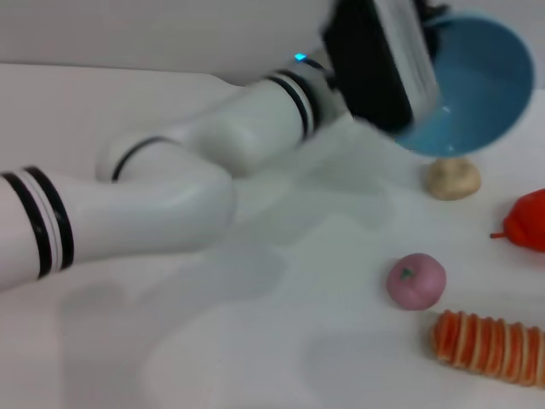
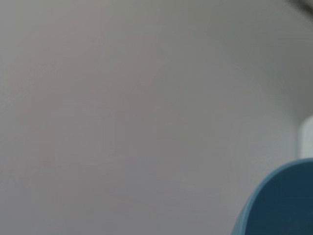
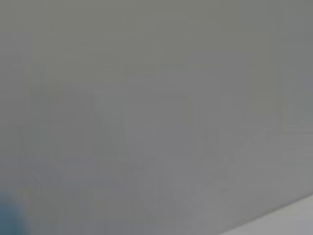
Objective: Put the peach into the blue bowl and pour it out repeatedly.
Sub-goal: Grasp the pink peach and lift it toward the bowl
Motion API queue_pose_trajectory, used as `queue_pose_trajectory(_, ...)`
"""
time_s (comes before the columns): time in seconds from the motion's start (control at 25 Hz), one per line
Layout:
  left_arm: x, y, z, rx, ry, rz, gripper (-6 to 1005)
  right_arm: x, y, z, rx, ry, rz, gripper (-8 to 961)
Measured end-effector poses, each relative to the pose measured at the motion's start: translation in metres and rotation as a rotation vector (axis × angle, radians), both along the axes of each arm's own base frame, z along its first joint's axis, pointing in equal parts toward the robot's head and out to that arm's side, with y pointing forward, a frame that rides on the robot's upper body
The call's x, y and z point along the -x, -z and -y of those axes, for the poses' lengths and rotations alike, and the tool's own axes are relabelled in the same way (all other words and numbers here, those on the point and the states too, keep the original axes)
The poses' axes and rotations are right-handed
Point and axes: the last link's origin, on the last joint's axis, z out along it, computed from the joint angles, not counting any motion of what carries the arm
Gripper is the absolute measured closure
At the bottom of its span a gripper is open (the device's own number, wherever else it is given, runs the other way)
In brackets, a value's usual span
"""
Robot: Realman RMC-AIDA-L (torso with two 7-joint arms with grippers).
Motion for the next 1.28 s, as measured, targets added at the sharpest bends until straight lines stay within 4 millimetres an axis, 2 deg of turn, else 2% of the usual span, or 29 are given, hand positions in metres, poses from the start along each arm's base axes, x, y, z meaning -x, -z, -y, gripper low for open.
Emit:
queue_pose_trajectory(0.2, 0.034, -0.018, -0.033, 0.103, -0.425, 0.251, 1000, 0.025, 0.006, -0.021, 0.407, -0.055, -0.092, 484)
queue_pose_trajectory(0.36, 0.058, -0.02, -0.047, 0.18, -0.647, 0.289, 1000, 0.054, 0.016, -0.034, 0.675, -0.087, -0.114, 485)
queue_pose_trajectory(0.48, 0.072, -0.023, -0.051, 0.243, -0.792, 0.331, 1001, 0.073, 0.023, -0.044, 0.817, -0.083, -0.136, 485)
queue_pose_trajectory(0.6, 0.085, -0.025, -0.048, 0.264, -0.866, 0.367, 1001, 0.078, 0.03, -0.05, 0.905, -0.026, -0.12, 485)
queue_pose_trajectory(0.8, 0.092, -0.024, -0.045, 0.262, -0.882, 0.371, 1001, 0.081, 0.042, -0.058, 0.958, 0.044, -0.107, 485)
queue_pose_trajectory(1.12, 0.096, -0.023, -0.043, 0.257, -0.893, 0.379, 1001, 0.092, 0.074, -0.061, 1.026, 0.066, -0.122, 492)
queue_pose_trajectory(1.28, 0.098, -0.024, -0.042, 0.254, -0.899, 0.384, 1000, 0.088, 0.078, -0.06, 1.033, 0.129, -0.142, 496)
